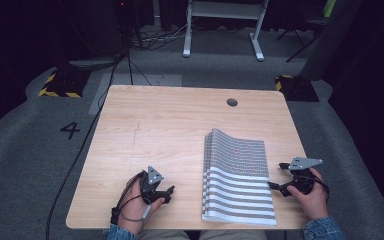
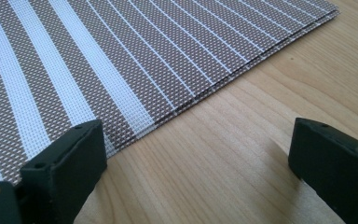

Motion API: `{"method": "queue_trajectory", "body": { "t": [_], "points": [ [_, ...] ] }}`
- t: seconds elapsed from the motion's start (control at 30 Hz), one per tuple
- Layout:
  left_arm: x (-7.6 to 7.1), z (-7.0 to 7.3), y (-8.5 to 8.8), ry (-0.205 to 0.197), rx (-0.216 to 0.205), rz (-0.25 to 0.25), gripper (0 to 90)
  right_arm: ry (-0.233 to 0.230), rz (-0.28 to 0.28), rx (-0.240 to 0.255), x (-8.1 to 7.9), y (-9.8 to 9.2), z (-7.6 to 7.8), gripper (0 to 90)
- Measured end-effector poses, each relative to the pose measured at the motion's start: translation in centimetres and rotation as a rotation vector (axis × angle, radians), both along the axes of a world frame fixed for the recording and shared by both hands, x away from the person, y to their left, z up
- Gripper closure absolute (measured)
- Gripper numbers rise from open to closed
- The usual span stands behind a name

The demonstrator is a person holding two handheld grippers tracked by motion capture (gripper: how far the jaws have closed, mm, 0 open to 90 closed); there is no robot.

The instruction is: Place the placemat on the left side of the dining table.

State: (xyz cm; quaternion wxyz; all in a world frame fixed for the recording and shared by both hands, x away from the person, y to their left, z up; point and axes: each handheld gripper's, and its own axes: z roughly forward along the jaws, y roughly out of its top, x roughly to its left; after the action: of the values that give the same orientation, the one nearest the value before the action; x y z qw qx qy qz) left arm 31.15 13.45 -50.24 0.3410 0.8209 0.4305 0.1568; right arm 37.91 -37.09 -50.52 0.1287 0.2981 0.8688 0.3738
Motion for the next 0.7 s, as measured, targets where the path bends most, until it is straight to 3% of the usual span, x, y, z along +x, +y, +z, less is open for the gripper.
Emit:
{"method": "queue_trajectory", "body": {
  "t": [0.13,0.23,0.33,0.4,0.63,0.7],
  "points": [
    [0.1,0.8,0.4,0.02,0.003,-0.029,35.1,-0.003,-0.009,0.0,-0.1,0.0,0.0,4.3],
    [0.2,1.8,0.5,0.004,-0.042,-0.038,38.9,0.0,-0.018,0.002,-0.2,-0.1,0.0,5.2],
    [0.3,2.7,0.4,-0.011,-0.077,-0.055,37.8,-0.002,-0.031,0.007,-0.3,-0.3,0.1,8.5],
    [0.4,3.1,0.3,-0.018,-0.077,-0.065,36.9,-0.011,-0.042,0.015,-0.3,-0.5,0.1,11.2],
    [0.7,4.4,-0.5,0.024,-0.084,-0.08,37.5,-0.016,-0.065,0.012,-0.4,-0.7,0.2,15.2],
    [0.9,4.9,-0.9,-0.001,-0.082,-0.094,37.3,-0.017,-0.066,0.012,-0.4,-0.7,0.2,15.3]
  ]
}}
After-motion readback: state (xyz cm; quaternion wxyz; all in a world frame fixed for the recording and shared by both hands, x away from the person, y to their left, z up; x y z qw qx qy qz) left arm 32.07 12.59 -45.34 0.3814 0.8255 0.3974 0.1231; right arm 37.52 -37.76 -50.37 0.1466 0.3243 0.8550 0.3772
